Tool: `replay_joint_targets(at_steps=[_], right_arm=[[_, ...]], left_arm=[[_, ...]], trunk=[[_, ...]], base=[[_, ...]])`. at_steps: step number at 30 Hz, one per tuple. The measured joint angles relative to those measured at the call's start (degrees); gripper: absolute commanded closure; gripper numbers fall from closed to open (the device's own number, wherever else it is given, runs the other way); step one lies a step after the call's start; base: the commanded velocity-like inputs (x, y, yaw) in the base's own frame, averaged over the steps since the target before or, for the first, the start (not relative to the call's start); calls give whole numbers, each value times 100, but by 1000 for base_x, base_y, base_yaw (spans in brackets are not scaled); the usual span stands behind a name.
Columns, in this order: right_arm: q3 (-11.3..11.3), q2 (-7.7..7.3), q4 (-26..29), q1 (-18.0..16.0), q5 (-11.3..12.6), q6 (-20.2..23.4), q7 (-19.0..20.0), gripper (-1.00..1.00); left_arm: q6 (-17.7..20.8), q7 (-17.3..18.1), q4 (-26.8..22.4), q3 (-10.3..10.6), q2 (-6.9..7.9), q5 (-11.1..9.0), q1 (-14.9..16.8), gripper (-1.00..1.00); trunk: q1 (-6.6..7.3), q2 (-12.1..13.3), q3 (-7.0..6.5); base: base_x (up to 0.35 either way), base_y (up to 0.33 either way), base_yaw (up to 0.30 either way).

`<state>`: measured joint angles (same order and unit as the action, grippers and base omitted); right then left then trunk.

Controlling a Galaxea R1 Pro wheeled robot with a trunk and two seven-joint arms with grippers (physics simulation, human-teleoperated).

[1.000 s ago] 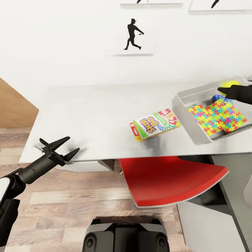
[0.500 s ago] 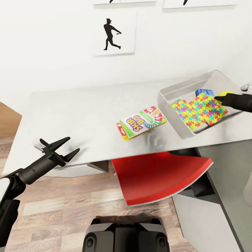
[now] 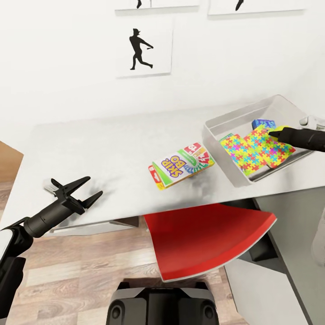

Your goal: Put all the toys in the child's room - the three board games (two on the bed and one on the table), the two jigsaw puzzles on the table, and the tennis ball on the table - inside the toy box on the table in the child's room.

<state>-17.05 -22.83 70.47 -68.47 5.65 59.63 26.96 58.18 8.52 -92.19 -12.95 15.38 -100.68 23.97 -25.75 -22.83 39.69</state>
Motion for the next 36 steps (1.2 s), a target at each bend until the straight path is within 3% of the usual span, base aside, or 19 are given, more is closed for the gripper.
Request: replay_joint_targets(at_steps=[8, 18, 24, 36], right_arm=[[455, 47, -47, -142, 17, 1, 0, 100], [588, 272, -403, -193, -9, 1, -21, 100], [745, 432, -1174, -620, -34, -68, -33, 100], [910, 467, -1807, -1042, -59, -413, -50, 100]], left_arm=[[0, -2, 0, -1, 0, 0, -1, -100], [1, 9, -1, -2, 0, 0, -8, -100], [1, 28, 0, -2, 0, 0, -13, -100], [1, 56, -2, -9, 0, 0, -18, -100]], trunk=[[0, 0, 0], [-1, 0, 0], [0, 0, 0], [0, 0, 0]], base=[[8, 0, -1], [1, 0, 0], [0, 0, 0], [0, 0, 0]])
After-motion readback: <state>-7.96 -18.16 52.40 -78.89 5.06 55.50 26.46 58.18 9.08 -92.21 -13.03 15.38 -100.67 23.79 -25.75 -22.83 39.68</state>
